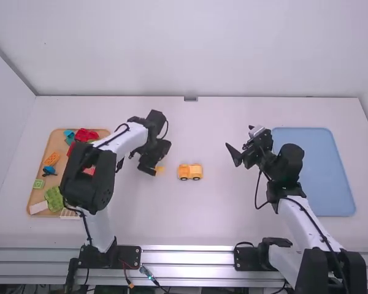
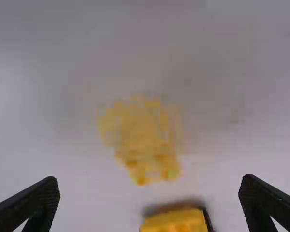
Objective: Assemble lego blocks to make yellow taxi
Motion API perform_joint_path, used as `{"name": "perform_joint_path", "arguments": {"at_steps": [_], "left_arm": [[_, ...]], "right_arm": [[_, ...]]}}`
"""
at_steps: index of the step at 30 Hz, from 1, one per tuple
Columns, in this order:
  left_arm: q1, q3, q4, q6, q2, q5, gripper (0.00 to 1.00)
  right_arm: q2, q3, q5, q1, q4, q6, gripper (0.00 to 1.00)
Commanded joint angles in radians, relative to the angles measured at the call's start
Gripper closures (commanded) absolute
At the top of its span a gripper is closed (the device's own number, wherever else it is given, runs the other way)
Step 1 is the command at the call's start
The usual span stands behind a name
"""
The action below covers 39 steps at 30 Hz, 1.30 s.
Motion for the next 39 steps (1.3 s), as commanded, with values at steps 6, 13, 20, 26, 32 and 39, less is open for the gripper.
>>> {"name": "perform_joint_path", "arguments": {"at_steps": [6, 13, 20, 26, 32, 39], "left_arm": [[0.007, 0.277, -0.13, 1.299, -0.048, -0.005, 0.01], [0.007, 0.3, -0.075, 1.676, -0.048, -0.2, 0.01], [0.045, 0.238, -0.068, 2.321, -0.05, 0.14, 0.01], [0.199, 0.106, -0.164, 2.94, -0.05, 0.61, 0.01], [0.365, -0.193, 0.166, 2.988, -0.037, 0.978, 0.01], [0.378, -0.415, 0.549, 2.821, -0.003, 1.012, 0.02]], "right_arm": [[-0.014, -0.006, -0.003, 0.001, -0.001, 0.003, 0.01], [-0.014, -0.006, -0.004, 0.001, -0.002, 0.003, 0.01], [-0.014, -0.006, -0.004, 0.001, -0.002, 0.004, 0.01], [-0.014, -0.006, -0.004, 0.001, -0.002, 0.003, 0.01], [-0.014, -0.006, -0.005, 0.001, -0.002, 0.004, 0.01], [-0.014, -0.006, -0.007, 0.001, -0.002, 0.003, 0.01]]}}
